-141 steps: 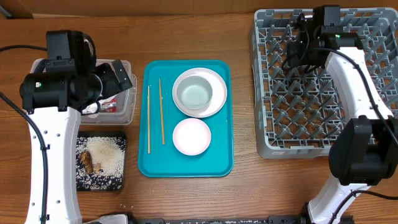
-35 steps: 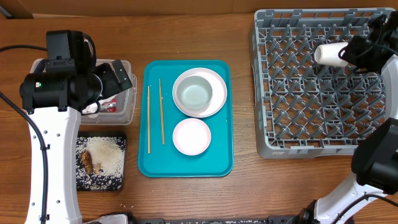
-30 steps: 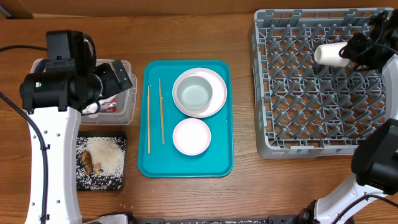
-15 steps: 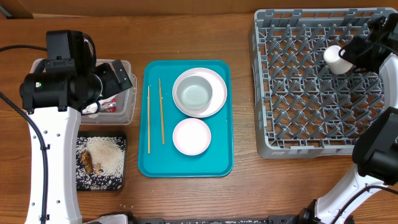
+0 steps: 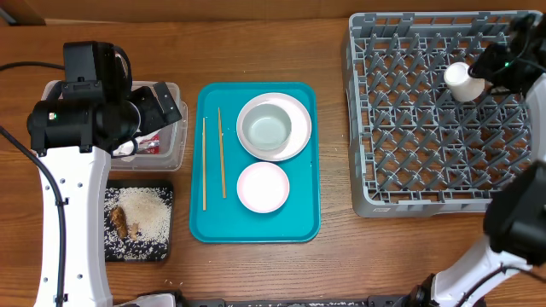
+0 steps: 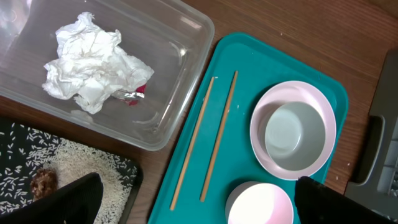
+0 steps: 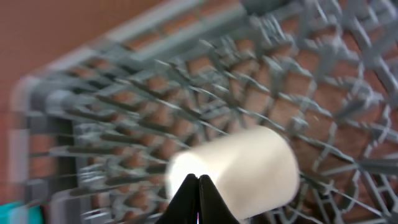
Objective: Sort waste into correct bins and load items into the dishwasher
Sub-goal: 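Open the right gripper to release the cup in the rack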
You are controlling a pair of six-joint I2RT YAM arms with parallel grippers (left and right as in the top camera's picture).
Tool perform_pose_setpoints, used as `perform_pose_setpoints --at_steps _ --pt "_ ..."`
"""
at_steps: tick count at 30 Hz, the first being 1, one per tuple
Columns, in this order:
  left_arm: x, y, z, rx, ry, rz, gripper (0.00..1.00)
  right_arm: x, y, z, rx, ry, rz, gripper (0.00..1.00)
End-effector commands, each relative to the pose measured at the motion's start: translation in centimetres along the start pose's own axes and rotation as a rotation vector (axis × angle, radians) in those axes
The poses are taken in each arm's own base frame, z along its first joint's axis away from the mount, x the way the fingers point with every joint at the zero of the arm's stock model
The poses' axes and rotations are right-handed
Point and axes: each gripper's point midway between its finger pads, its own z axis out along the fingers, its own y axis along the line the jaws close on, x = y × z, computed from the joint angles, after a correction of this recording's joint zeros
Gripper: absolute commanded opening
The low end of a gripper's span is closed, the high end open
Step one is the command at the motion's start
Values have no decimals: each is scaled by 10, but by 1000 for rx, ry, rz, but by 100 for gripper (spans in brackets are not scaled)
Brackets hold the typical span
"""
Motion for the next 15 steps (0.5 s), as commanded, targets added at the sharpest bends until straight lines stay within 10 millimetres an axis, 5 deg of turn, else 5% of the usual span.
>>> perform_pose_setpoints --at_steps 1,15 --pt "-4 -1 -4 5 -16 -7 100 -24 37 -40 -95 -82 -70 4" --pt "-4 -1 -4 6 -17 -7 100 18 16 10 -76 46 -61 4"
